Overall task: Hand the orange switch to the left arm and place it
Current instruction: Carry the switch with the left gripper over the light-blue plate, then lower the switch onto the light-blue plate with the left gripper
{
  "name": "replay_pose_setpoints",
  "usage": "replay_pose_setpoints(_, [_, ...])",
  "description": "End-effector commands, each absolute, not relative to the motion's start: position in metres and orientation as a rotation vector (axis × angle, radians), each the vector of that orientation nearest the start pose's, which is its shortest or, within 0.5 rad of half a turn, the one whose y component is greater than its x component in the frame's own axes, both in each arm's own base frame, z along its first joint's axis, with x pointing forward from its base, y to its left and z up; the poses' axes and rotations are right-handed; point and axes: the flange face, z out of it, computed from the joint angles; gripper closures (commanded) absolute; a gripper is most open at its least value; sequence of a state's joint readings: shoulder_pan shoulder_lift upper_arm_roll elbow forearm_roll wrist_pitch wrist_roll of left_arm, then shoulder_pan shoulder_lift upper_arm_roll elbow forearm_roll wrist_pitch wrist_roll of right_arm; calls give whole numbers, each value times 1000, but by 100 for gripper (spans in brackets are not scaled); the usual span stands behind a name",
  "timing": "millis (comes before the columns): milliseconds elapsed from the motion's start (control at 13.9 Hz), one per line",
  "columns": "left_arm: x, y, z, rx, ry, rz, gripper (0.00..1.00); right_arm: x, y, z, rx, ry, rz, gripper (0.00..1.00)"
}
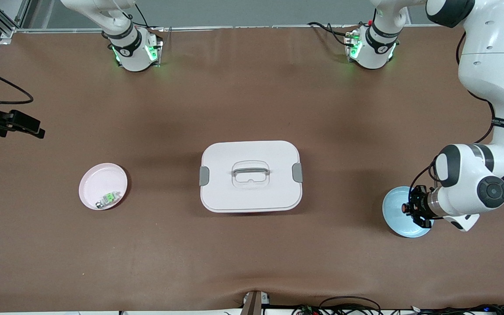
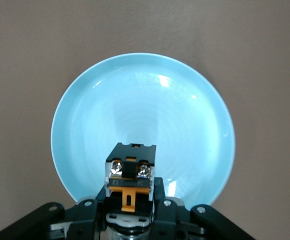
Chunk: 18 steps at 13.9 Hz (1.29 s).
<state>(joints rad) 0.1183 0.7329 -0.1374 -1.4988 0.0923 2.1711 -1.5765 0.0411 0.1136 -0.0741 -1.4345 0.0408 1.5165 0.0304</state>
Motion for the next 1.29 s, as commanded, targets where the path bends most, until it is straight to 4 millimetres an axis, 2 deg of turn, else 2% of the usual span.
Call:
replay_pose_setpoints(0, [699, 20, 219, -2230, -2118, 82, 100, 572, -14, 624, -3088, 119, 10, 0])
replay_pose_setpoints(359, [699, 28, 210, -2256, -2107, 63, 100, 571, -14, 629, -3088, 121, -2, 0])
replay_pose_setpoints(718, [706, 23, 210, -2335, -2106, 16, 100, 570, -13, 630, -3088, 123, -4, 0])
replay_pose_setpoints(1220, [696, 22, 197, -2349, -2122, 64, 97, 573, -5, 630, -3085, 86, -30, 0])
